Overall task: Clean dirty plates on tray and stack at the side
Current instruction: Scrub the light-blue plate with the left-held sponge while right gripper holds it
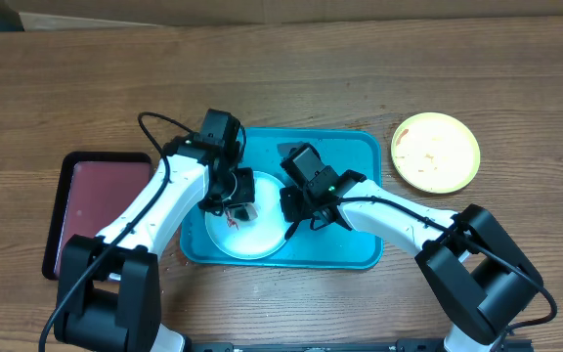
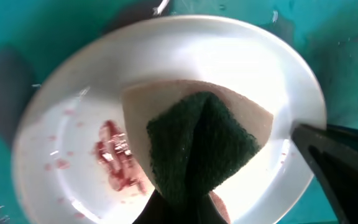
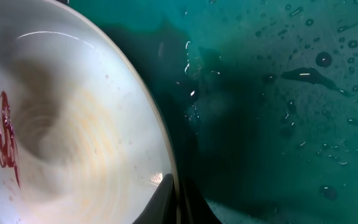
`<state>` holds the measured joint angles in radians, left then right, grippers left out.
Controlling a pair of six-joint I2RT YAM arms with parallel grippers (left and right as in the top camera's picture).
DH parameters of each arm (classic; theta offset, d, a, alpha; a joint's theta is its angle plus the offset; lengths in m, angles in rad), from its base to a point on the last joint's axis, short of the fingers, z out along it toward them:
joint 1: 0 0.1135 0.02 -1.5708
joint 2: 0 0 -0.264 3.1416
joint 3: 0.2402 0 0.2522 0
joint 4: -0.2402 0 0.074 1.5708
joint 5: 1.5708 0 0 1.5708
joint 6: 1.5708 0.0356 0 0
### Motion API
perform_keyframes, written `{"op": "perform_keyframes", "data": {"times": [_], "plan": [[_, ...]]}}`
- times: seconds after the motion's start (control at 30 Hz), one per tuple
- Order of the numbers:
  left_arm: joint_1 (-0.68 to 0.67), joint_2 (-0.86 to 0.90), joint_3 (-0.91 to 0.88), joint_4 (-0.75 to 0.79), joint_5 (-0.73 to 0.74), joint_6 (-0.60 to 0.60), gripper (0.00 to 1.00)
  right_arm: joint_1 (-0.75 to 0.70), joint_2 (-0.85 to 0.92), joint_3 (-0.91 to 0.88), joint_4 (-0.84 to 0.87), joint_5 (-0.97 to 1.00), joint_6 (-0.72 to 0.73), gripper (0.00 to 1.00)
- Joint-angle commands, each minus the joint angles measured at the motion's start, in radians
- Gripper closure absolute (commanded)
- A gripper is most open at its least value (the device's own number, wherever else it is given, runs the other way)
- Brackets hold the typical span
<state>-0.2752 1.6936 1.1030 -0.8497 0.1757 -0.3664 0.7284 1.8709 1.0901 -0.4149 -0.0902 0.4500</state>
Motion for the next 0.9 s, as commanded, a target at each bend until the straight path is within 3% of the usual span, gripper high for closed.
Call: {"op": "perform_keyframes", "data": {"times": [0.0, 0.13, 0.43, 0.63, 0.87], "plan": [[-0.007, 0.003, -0.027, 0.048, 0.088, -0.024, 0.96, 0.004, -0.012, -0.012, 0.014, -0.001, -0.013, 0.95], [-0.007, 0.003, -0.063, 0.106, 0.076, -0.108, 0.96, 0.004, -0.012, -0.012, 0.013, -0.001, -0.013, 0.95], [-0.007, 0.003, -0.219, 0.293, 0.062, -0.121, 0.96, 0.004, -0.012, -0.012, 0.01, -0.001, -0.013, 0.95], [-0.005, 0.003, -0.245, 0.232, -0.219, -0.121, 0.96, 0.004, -0.012, -0.012, 0.005, -0.001, -0.013, 0.95], [0.001, 0.003, -0.205, 0.115, -0.406, -0.14, 0.96, 0.004, -0.012, -0.012, 0.002, 0.003, -0.013, 0.96]]}}
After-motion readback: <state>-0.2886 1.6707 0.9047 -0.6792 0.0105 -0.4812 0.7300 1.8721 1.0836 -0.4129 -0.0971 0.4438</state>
